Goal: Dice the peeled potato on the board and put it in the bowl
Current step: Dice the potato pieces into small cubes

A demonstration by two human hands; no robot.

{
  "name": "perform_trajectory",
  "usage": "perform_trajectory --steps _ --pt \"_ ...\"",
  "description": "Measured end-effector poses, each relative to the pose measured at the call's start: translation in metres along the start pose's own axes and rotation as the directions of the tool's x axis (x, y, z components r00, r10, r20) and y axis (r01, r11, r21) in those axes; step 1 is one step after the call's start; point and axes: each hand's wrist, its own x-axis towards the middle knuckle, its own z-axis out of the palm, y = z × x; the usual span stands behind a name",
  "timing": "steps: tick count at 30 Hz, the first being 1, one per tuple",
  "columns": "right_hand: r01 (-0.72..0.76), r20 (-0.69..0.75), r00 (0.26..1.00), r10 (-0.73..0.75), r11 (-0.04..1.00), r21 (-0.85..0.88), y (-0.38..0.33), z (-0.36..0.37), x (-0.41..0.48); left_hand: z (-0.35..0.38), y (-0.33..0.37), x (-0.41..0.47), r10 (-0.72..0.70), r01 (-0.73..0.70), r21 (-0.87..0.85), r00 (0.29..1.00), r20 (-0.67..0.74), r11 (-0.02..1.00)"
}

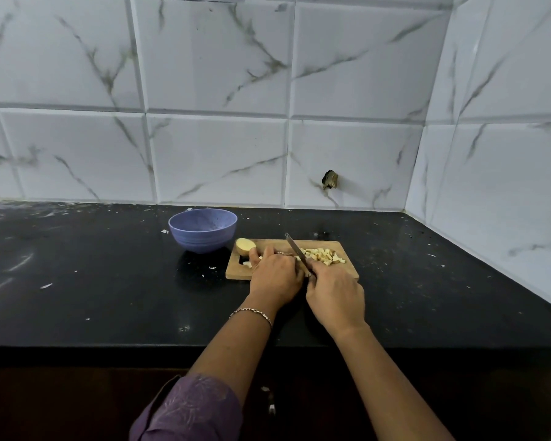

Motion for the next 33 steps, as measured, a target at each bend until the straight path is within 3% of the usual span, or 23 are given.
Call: perform_trajectory --steps 19,28,33 --pt "0.086 0.063 0.995 -0.079 0.989 -0.119 -0.0025 0.0010 0.0048 0.0066 -0.0032 0.0041 -0.002 0.002 0.008 1.000 -0.005 1.000" --pt "-0.060 0.015 0.998 0.060 0.998 -0.005 -0.0012 -0.0008 0.0004 0.0026 -0.0016 0.0004 0.022 -0.022 -0.003 1.000 0.002 1.000" --pt "-0.119 0.006 0.993 0.119 0.988 0.093 -0.0019 -0.0054 0.0022 -0.0005 -0.0036 0.0008 -0.041 0.039 -0.046 0.998 -0.045 0.998"
